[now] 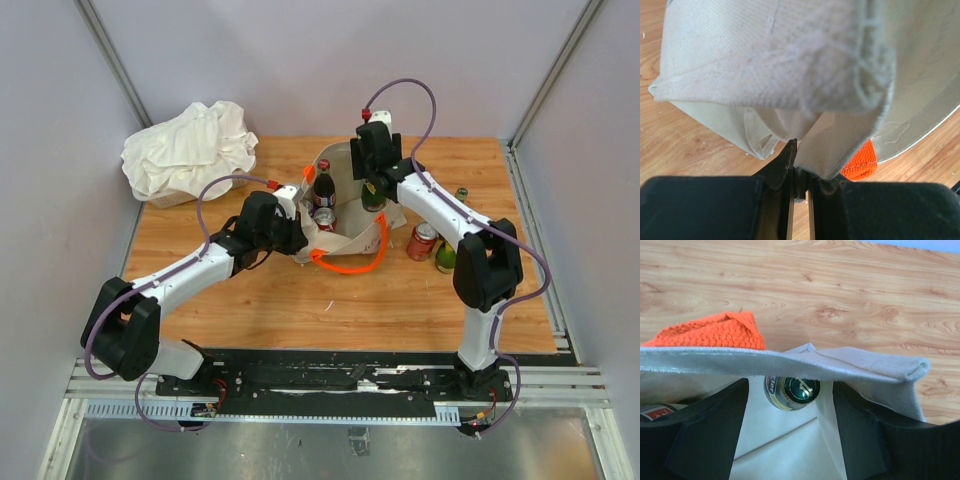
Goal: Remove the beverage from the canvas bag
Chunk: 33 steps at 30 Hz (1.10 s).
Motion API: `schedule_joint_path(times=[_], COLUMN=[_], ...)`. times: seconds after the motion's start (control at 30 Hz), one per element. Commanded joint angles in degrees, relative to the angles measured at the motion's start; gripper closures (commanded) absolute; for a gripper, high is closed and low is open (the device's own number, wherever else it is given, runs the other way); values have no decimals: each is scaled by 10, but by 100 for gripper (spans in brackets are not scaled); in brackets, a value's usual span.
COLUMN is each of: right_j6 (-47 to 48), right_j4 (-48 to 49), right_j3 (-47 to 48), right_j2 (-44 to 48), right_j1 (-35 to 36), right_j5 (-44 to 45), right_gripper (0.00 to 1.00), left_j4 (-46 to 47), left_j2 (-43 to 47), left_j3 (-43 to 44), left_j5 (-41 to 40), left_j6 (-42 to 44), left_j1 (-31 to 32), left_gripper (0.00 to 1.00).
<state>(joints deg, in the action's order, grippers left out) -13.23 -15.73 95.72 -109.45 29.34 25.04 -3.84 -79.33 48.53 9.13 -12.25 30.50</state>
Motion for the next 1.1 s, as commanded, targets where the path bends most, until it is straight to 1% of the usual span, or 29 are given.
schedule_joint_path(times=[0.0,0.33,0.57,0.63,0.7,0.77,0.8,0.83,1.07], right_j6=[11,10,21,23,23,23,25,27,58], right_j4=[40,44,76,77,77,78,79,80,117], right_j3=[3,11,-7,-5,-6,-8,-9,-11,-35], right_j2=[-17,-38,-59,-62,-65,-65,-65,-64,-31], right_j1=[-25,-34,-38,-40,-42,-42,-43,-43,-42], right_j5=[-8,-25,-35,-38,-42,-44,-46,-48,-75], right_gripper=[32,43,52,59,70,90,97,99,99], left_j4=[-6,-5,-4,-3,-1,0,0,1,5], left_j2=[-12,-20,-24,-24,-25,-25,-25,-25,-24], left_j3=[4,7,5,5,4,4,3,2,-1], left_j5=[-18,-24,-26,-25,-26,-28,-29,-30,-31], left_j6=[9,12,12,12,10,9,9,8,6], left_j1=[-3,-3,-3,-3,-3,-3,-3,-3,-3], left_gripper=[86,86,86,86,86,86,86,86,86])
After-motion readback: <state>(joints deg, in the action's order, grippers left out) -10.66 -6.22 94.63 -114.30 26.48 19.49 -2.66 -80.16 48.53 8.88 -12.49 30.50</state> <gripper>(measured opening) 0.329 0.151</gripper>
